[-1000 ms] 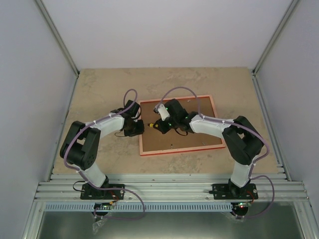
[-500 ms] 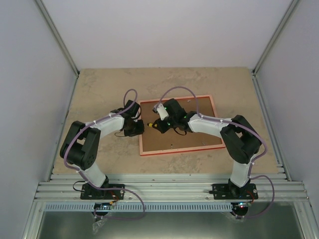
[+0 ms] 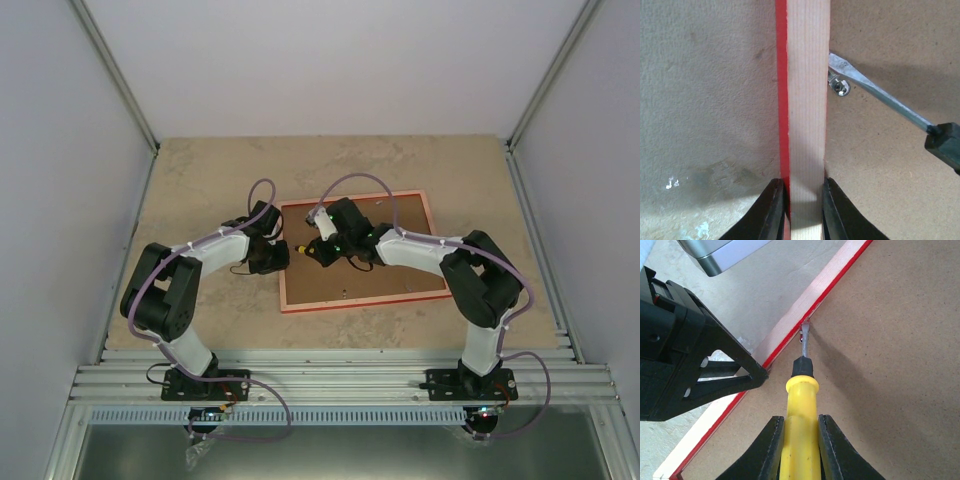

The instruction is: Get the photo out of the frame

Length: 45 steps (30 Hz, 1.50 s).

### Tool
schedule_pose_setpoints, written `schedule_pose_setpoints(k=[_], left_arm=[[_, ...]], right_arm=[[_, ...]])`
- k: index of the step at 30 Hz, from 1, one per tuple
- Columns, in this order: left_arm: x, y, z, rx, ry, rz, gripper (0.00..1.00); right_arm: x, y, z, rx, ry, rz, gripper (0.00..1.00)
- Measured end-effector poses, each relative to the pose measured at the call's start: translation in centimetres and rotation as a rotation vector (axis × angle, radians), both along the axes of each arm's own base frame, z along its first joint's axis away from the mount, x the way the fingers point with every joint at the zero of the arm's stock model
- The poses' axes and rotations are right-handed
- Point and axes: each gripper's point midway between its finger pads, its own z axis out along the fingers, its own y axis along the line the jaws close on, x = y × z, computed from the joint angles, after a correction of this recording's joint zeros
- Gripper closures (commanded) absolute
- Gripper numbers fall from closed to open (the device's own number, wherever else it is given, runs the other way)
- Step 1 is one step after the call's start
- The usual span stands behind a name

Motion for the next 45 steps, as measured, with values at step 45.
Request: schedule_pose_setpoints(k=[45], left_arm=[[-0.1, -0.1, -0.1, -0.013, 0.003, -0.001, 0.85]], right_arm=[[-1.5, -0.2, -0.6, 0.107, 0.12, -0.156, 1.0]])
